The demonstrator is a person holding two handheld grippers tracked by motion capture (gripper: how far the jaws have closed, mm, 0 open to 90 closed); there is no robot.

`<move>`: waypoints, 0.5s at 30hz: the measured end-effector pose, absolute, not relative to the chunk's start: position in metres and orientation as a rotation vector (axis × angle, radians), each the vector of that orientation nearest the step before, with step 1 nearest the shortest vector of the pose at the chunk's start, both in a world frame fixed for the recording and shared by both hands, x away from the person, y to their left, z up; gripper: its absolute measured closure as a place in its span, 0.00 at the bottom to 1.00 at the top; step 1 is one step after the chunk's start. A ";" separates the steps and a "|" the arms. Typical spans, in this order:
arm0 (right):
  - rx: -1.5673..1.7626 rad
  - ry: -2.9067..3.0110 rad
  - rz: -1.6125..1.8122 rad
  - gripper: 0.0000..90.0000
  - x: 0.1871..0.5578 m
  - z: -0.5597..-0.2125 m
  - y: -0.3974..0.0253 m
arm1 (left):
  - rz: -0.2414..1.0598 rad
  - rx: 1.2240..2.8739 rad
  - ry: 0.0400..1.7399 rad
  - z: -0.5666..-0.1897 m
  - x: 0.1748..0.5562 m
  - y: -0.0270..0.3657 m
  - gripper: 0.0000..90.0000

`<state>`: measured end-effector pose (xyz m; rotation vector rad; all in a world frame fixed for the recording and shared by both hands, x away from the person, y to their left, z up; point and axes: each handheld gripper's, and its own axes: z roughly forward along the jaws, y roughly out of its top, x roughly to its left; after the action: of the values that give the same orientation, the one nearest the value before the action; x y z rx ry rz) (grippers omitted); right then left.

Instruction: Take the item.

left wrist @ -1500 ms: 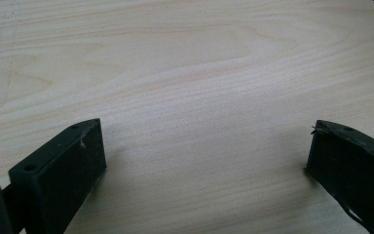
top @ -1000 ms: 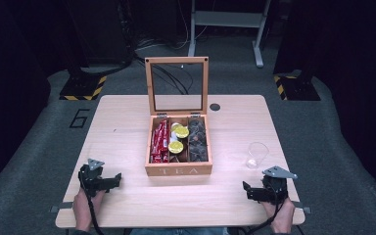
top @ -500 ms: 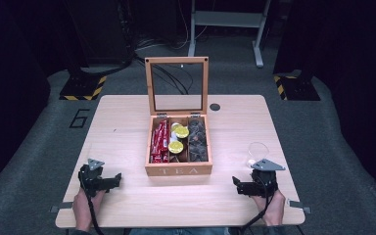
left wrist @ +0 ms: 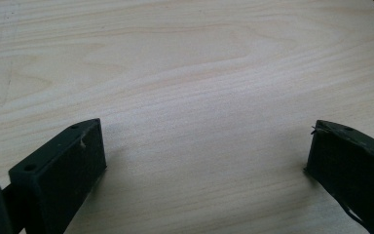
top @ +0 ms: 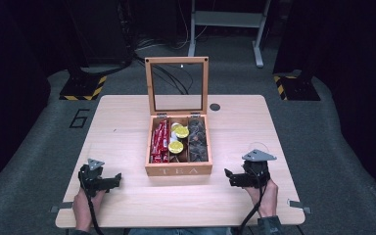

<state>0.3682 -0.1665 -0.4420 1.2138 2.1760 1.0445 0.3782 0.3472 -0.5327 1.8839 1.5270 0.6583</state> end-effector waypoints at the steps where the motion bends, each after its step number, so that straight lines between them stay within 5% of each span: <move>1: 1.217 2.179 1.050 0.06 0.370 -0.441 -0.164 | 0.657 1.883 1.527 -0.533 0.378 0.347 0.00; 15: 1.143 2.240 1.045 0.07 0.388 -0.430 -0.143 | 0.659 1.885 1.526 -0.533 0.378 0.347 0.00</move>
<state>0.3882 -0.1429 -0.4295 1.1431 2.2399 1.0453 0.3782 0.3472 -0.5326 1.8849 1.5264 0.6594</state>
